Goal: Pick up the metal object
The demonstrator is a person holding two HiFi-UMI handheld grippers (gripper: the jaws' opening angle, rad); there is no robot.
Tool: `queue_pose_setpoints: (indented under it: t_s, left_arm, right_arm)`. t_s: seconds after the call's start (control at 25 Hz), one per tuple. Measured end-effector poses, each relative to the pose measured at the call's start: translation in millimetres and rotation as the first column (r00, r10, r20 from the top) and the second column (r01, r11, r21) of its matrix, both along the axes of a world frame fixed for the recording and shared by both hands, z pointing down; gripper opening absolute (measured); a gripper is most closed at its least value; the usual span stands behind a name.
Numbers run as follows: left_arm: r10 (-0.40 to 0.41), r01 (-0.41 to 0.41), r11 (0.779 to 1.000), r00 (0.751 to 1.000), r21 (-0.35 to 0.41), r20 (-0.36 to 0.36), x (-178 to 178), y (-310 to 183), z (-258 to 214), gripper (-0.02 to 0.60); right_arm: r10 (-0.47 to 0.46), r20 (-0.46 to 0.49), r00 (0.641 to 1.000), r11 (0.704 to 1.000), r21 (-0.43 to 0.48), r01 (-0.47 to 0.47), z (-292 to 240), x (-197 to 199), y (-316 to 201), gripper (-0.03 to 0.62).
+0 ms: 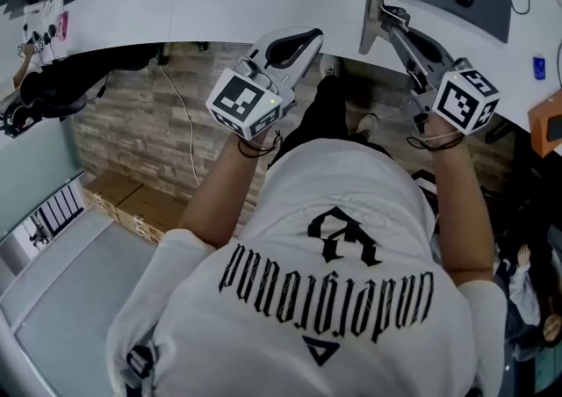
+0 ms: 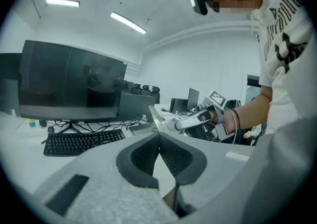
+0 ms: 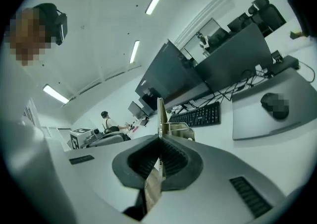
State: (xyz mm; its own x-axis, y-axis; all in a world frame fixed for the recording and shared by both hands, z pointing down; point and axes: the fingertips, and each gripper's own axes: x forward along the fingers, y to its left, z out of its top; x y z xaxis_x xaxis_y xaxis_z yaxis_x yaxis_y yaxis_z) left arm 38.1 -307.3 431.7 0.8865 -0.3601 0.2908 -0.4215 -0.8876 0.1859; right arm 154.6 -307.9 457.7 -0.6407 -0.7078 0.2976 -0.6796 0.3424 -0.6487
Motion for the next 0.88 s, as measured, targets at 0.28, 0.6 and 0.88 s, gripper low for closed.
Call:
queue_pose_setpoints:
  t_s: [0.28, 0.6, 0.88]
  left_arm:
    - [-0.003, 0.011, 0.99, 0.999, 0.139, -0.052, 14, 51, -69, 0.015]
    - [-0.026, 0.058, 0.963, 0.992, 0.262, -0.124, 18, 70, -143, 0.015]
    - [-0.036, 0.07, 0.955, 0.992, 0.289, -0.122, 19, 96, -151, 0.015]
  right_arm:
    - [0.011, -0.109, 0.994, 0.97, 0.242, 0.016, -94, 23, 58, 0.014]
    - [0.02, -0.223, 0.975, 0.89, 0.447, 0.084, -179, 27, 94, 0.014]
    - [0.04, -0.24, 0.97, 0.852, 0.516, 0.093, -199, 39, 121, 0.014]
